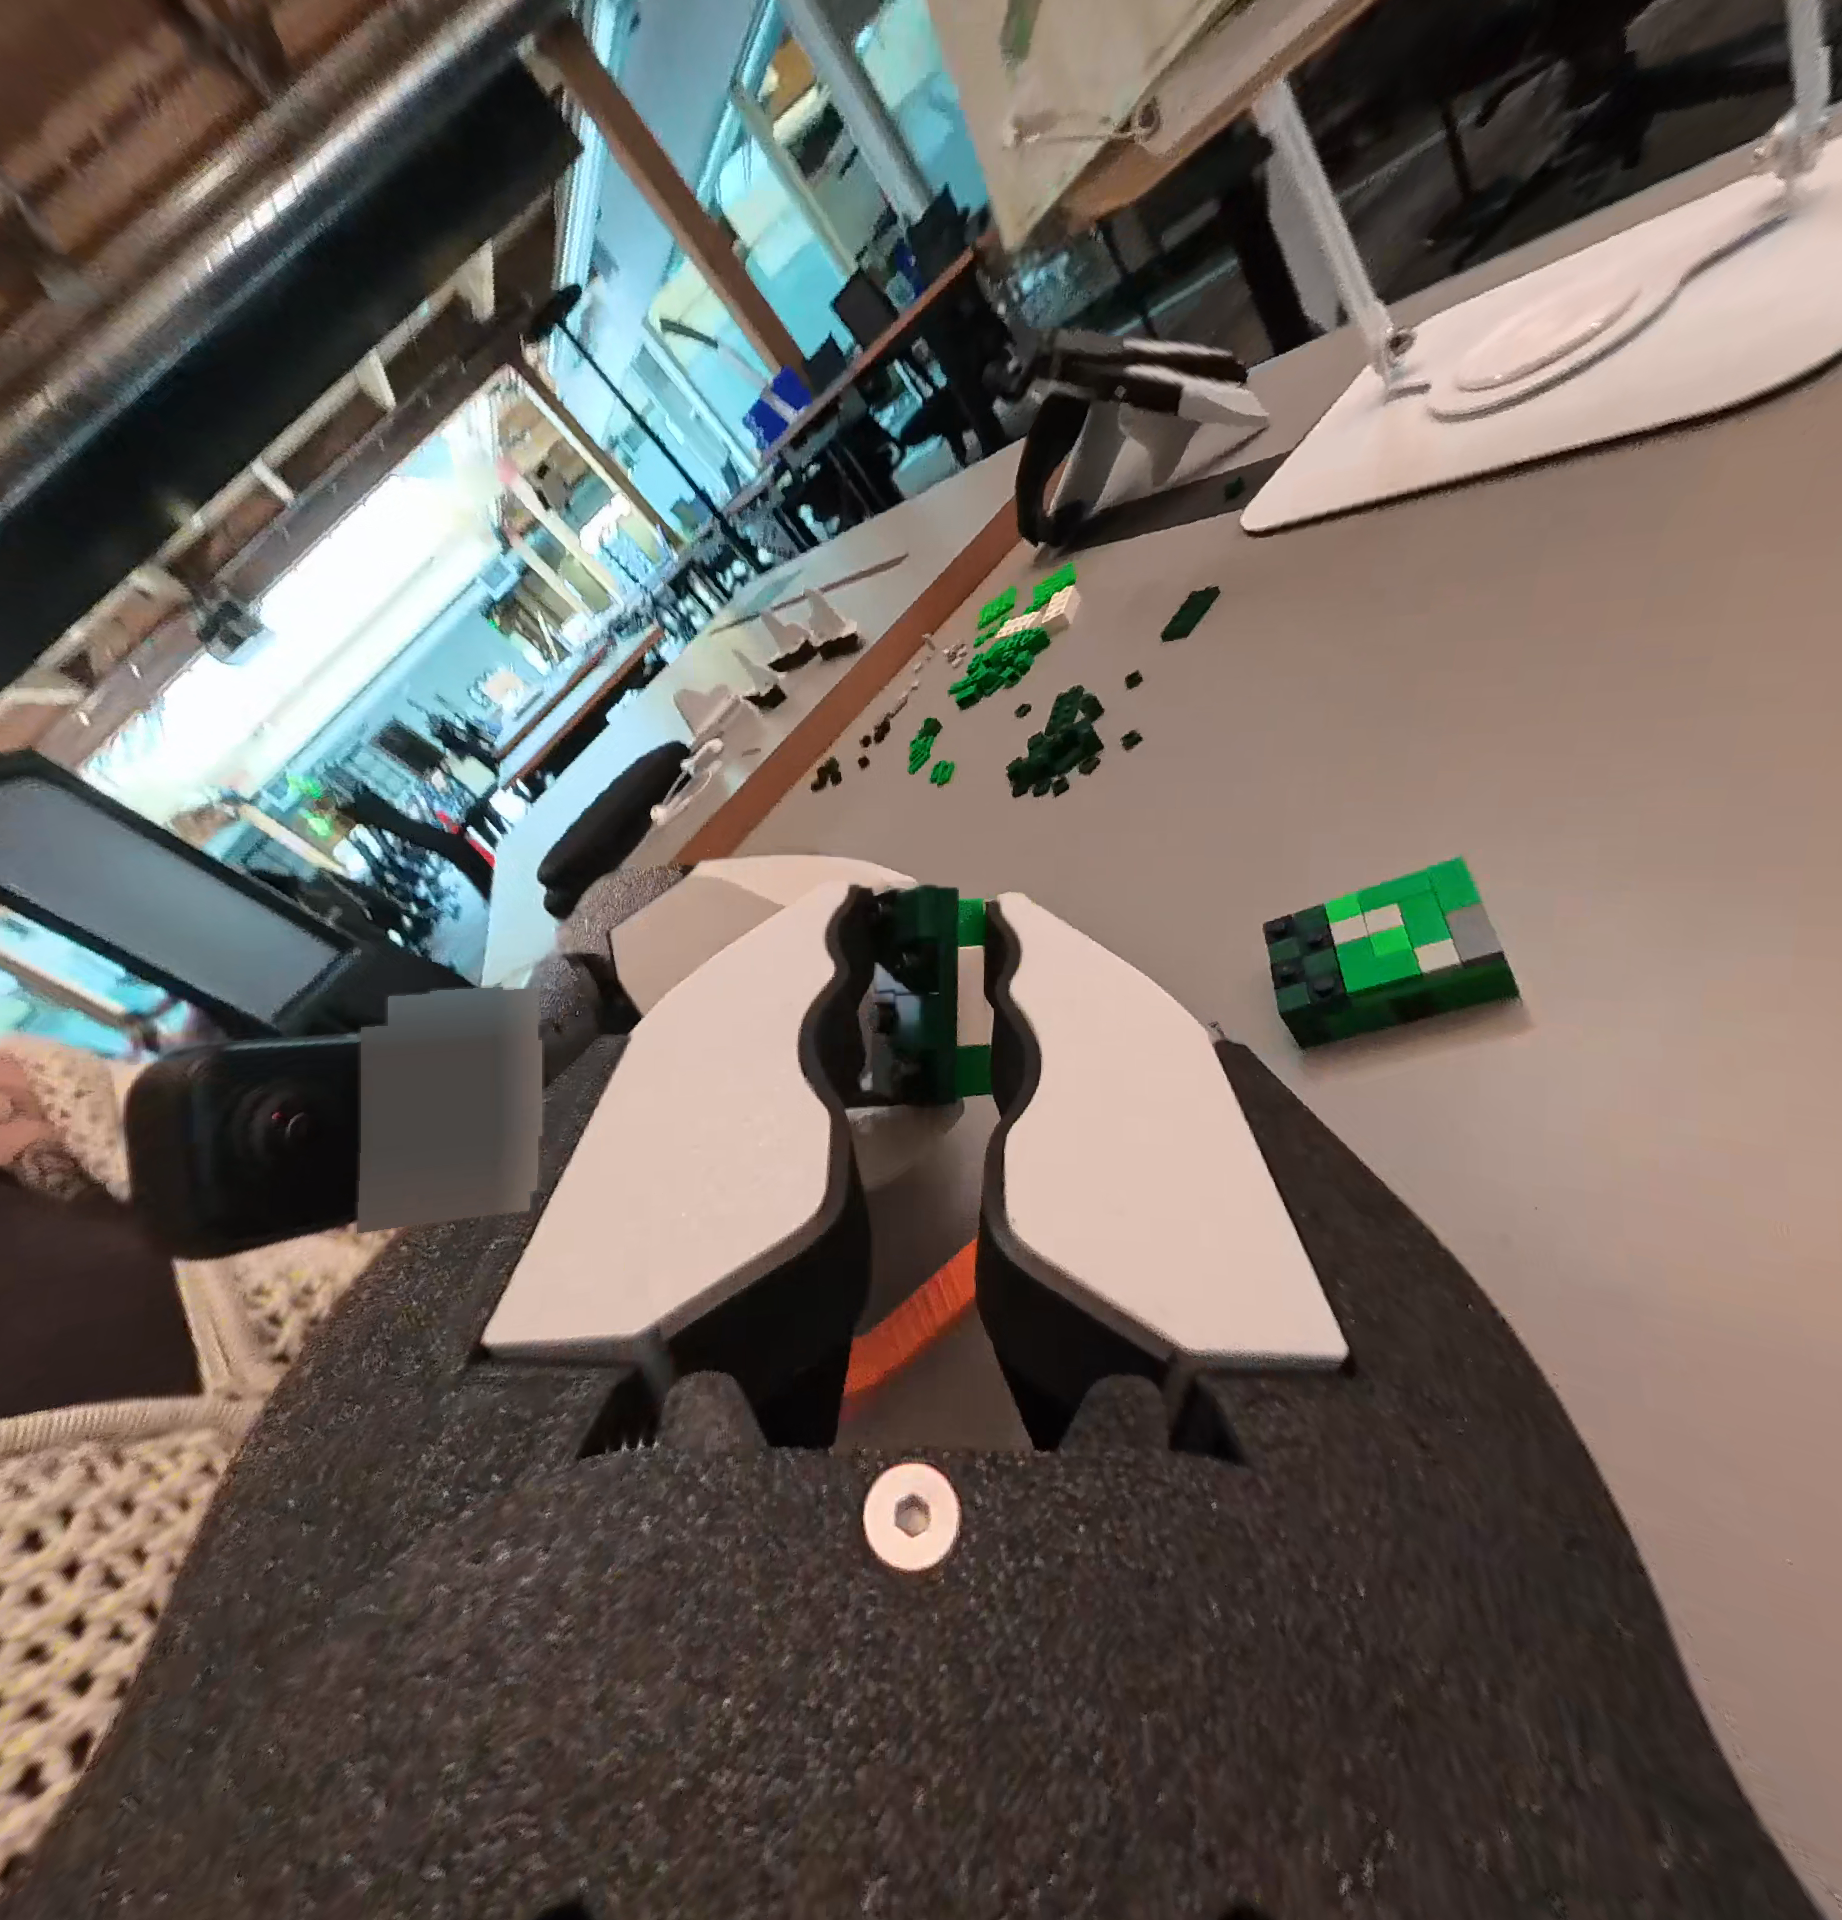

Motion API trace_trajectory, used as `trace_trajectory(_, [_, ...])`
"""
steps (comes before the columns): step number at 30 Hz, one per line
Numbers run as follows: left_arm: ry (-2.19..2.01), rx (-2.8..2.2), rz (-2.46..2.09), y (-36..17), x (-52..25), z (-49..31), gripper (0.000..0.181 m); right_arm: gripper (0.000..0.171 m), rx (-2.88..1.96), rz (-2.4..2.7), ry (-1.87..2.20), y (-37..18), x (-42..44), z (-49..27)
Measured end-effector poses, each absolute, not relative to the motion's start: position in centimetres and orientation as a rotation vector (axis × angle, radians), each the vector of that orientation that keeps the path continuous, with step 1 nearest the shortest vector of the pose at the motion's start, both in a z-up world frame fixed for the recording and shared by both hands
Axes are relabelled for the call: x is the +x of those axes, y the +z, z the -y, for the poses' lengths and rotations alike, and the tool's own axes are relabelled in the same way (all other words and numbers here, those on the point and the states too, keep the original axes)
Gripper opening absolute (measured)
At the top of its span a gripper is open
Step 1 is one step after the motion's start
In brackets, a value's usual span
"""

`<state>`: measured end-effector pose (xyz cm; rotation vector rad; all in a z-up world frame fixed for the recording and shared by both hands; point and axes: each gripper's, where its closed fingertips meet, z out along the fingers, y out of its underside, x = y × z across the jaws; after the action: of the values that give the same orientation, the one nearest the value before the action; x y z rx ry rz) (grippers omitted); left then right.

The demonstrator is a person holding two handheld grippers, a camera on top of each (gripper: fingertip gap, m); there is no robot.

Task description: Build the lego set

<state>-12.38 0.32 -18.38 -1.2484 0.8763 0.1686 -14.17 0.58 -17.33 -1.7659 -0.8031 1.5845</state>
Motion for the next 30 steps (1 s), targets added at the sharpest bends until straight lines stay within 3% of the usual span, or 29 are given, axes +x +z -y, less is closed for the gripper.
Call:
trace_trajectory(11, [0.163,-1.271,-0.852,-18.6,-12.5,-0.5,0.035,0.019,-1.635,0.709,1.623,-17.6,-14.4,-1.1])
trace_trajectory(16, [0.219,-1.088,-0.842,-16.5,-12.0,0.8,0.035,0.018,-1.342,0.862,1.564,-14.8,-13.6,0.8])
trace_trajectory(30, [-0.239,-1.186,-0.777,-16.0,-11.2,1.6,0.05,0.018,-1.094,1.035,1.544,-14.0,-11.7,2.4])
